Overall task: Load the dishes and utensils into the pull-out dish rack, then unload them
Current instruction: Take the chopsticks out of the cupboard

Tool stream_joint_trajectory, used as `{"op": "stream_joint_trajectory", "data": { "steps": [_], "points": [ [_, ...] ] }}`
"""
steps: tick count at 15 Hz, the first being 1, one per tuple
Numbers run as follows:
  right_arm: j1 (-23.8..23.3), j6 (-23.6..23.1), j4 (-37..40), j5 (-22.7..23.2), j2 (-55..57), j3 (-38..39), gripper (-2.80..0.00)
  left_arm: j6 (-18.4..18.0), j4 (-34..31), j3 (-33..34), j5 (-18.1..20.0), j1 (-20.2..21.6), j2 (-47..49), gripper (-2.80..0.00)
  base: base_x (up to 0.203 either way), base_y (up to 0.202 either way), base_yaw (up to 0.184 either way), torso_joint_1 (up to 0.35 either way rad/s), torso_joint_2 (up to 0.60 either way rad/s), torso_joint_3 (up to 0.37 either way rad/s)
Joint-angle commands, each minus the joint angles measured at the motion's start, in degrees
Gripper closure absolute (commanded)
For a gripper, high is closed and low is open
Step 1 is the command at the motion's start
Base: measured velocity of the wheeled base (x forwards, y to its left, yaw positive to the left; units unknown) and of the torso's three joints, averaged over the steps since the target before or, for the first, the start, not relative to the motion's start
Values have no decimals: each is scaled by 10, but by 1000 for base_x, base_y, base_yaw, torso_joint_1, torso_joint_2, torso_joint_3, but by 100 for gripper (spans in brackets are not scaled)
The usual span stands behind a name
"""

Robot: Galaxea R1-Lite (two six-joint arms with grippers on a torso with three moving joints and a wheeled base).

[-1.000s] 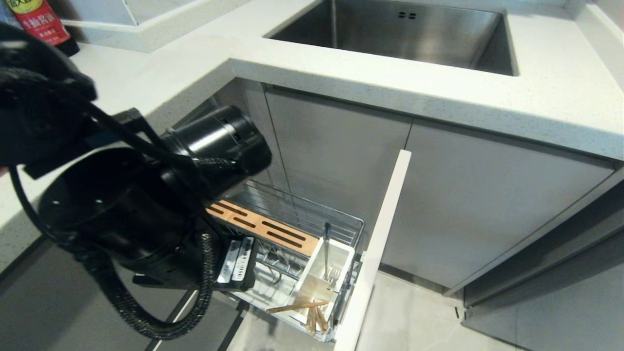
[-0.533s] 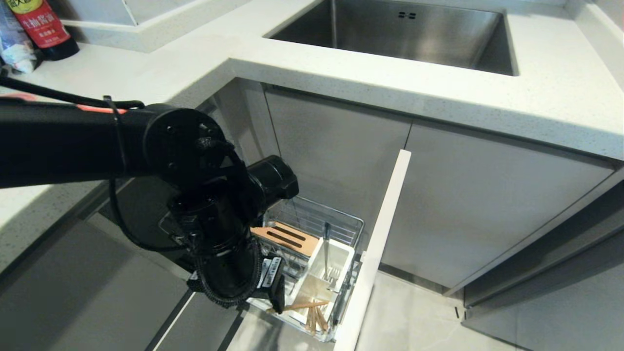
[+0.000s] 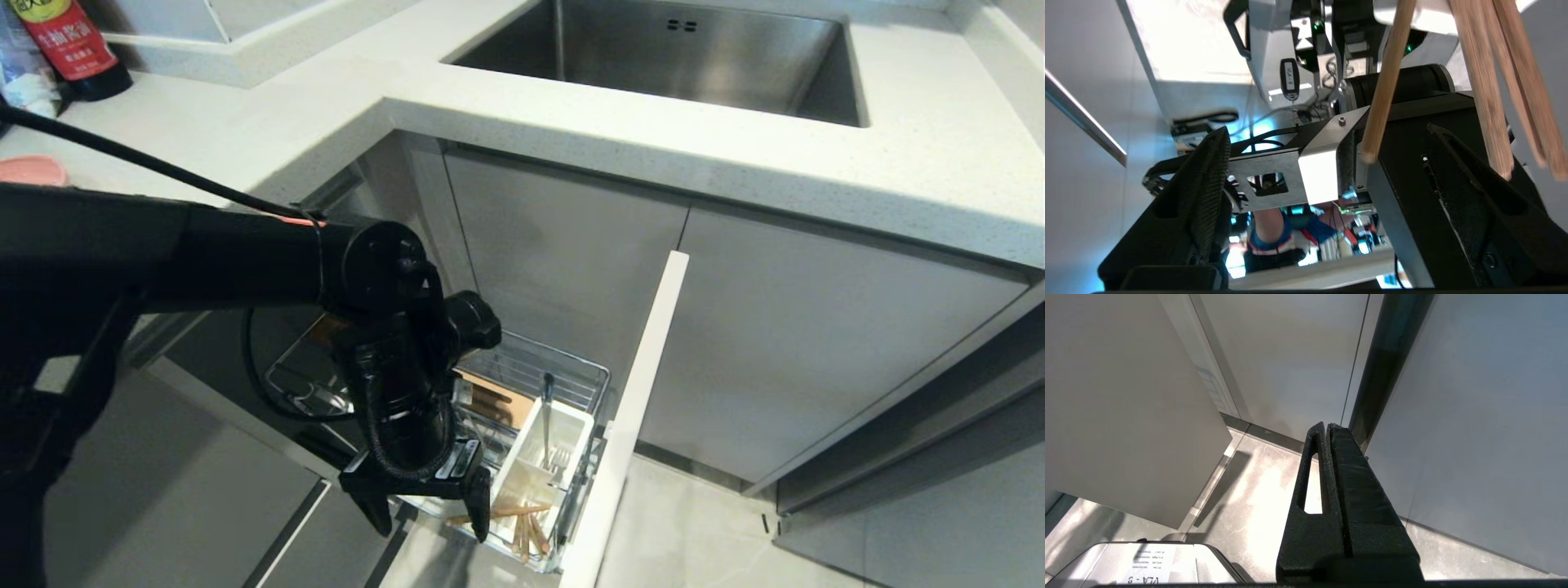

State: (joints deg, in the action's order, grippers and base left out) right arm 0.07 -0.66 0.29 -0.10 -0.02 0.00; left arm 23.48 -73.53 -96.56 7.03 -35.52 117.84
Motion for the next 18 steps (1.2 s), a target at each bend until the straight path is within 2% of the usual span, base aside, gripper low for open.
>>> {"op": "stream_joint_trajectory", "data": {
  "steps": [1, 11, 12, 14, 16, 18],
  "points": [
    [0, 0, 0, 0, 0, 0, 0, 2, -4, -4, 3, 1, 24, -280, 0, 0, 0, 0, 0, 0],
    [0, 0, 0, 0, 0, 0, 0, 3, -2, -14, 22, -2, 57, -280, 0, 0, 0, 0, 0, 0],
    [0, 0, 0, 0, 0, 0, 0, 3, 0, -14, 23, -2, 57, 0, 0, 0, 0, 0, 0, 0],
    [0, 0, 0, 0, 0, 0, 0, 7, 8, -25, 30, -3, 57, 0, 0, 0, 0, 0, 0, 0],
    [0, 0, 0, 0, 0, 0, 0, 22, 17, -31, 58, -9, 55, 0, 0, 0, 0, 0, 0, 0],
    [0, 0, 0, 0, 0, 0, 0, 26, 17, -35, 62, -10, 55, 0, 0, 0, 0, 0, 0, 0]
  ]
}}
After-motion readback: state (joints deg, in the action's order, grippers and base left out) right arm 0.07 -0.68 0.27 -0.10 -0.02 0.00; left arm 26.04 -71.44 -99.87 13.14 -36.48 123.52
